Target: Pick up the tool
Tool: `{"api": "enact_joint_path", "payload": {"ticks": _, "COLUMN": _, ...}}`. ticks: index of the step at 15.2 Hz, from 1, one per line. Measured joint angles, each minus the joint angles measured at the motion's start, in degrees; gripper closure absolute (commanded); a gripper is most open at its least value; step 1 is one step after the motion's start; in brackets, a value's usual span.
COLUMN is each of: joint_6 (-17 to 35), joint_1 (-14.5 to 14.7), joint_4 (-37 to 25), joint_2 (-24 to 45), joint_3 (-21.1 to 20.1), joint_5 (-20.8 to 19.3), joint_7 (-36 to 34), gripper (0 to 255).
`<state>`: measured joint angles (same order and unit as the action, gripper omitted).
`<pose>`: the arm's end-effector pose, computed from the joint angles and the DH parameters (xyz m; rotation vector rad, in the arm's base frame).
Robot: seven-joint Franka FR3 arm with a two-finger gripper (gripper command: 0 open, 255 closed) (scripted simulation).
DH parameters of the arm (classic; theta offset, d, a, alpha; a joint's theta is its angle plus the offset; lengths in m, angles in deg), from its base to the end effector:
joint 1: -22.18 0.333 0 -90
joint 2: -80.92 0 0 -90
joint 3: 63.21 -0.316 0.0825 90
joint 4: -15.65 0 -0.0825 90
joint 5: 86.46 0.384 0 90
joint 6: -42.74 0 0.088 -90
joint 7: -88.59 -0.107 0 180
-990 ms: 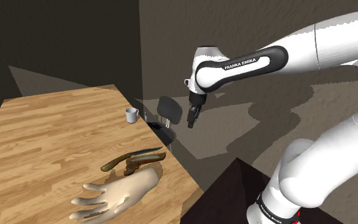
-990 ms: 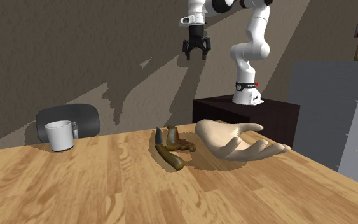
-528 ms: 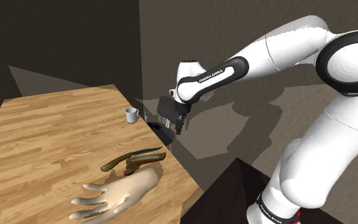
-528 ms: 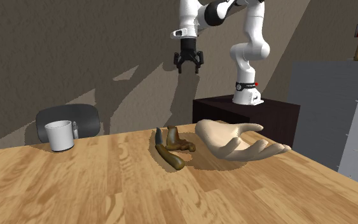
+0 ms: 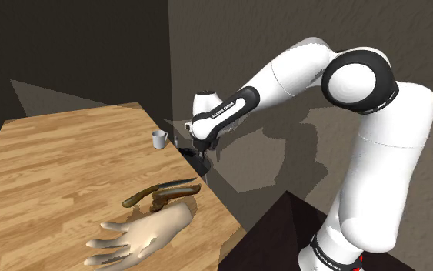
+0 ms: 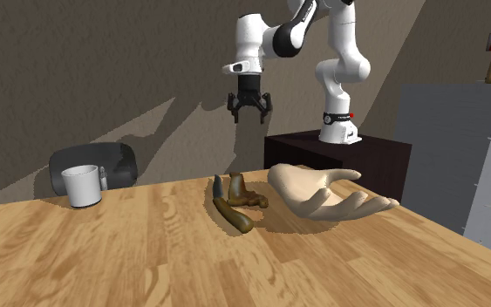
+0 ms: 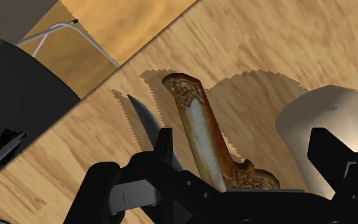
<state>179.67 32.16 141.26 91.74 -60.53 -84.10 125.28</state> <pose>0.5492 0.0709 0.3004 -2.9142 -1.1281 -0.0214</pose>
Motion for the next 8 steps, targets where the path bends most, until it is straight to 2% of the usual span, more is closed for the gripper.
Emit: {"api": "enact_joint_path", "payload": {"ticks": 8, "joint_6": 4.5, "joint_1": 1.8, "joint_4": -12.7, "joint_2": 17.1, "joint_3": -2.5, "joint_5": -1.5, "joint_7": 4.8, "gripper": 0}}
